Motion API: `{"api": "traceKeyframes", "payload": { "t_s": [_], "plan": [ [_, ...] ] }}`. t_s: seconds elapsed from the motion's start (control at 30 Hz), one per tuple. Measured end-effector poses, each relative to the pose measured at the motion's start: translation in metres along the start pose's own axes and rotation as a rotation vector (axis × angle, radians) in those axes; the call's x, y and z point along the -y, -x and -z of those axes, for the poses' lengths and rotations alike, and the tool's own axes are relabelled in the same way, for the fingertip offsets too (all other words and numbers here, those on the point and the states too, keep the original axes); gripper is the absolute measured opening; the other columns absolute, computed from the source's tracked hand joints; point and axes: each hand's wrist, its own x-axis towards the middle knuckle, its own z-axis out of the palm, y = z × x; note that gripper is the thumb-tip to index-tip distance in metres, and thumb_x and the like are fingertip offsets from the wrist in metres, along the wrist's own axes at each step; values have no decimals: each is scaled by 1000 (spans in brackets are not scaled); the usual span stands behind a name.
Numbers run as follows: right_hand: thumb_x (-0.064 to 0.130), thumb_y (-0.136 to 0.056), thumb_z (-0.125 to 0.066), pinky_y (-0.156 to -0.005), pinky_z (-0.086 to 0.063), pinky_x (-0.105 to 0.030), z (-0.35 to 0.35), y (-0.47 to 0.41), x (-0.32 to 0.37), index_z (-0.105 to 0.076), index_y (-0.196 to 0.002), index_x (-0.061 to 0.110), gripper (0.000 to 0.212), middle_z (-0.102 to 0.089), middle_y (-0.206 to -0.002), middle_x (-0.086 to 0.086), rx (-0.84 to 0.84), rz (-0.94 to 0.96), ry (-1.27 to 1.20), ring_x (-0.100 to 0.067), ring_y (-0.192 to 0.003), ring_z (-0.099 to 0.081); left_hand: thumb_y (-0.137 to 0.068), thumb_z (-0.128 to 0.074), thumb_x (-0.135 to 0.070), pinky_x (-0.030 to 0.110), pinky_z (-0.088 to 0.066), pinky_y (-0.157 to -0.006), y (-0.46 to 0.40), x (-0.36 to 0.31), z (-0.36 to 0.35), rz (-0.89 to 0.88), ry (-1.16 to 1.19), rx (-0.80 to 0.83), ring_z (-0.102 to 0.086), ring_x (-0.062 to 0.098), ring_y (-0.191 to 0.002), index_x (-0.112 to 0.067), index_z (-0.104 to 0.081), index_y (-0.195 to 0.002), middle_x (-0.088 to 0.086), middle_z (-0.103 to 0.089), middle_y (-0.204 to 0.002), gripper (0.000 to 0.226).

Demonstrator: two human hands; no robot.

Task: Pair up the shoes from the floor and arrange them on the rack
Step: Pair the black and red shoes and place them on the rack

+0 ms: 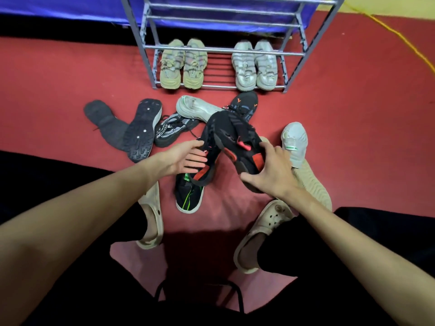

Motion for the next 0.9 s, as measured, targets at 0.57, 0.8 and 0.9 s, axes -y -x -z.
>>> {"api": "traceKeyframes", "payload": {
  "t_s": [0.57, 0.8, 0.9],
  "plan": [
    [28, -94, -51, -100, -43, -41, -73, -47, 28, -34, -137, 3, 52, -63, -117, -13, 147, 167, -339, -31, -112, -58, -89, -42, -9, 21, -50, -49, -6, 17, 22, -145, 308, -291, -56, 13, -49, -15, -49, -70, -6, -55, -42, 22],
    [36, -85, -65, -85, -46, -39, -140, -81, 18, -47, -121, 0, 54, -57, -97, -11, 390, -385, -372, -24, -88, -55, -88, -35, -11, 37, -52, -73, -30, 37, 65, -82, 413, -501, -58, 27, -74, -12, -53, -71, 10, -63, -81, 25],
    [27, -83, -70, -82, -48, -32, -176, -84, 26, -64, -98, 4, 28, -65, -90, -6, 357, -429, -514, -16, -82, -59, -88, -37, -12, 35, -49, -71, -33, 44, 64, -82, 412, -514, -57, 27, -73, -12, -52, -69, 11, -61, -80, 25]
  ]
}}
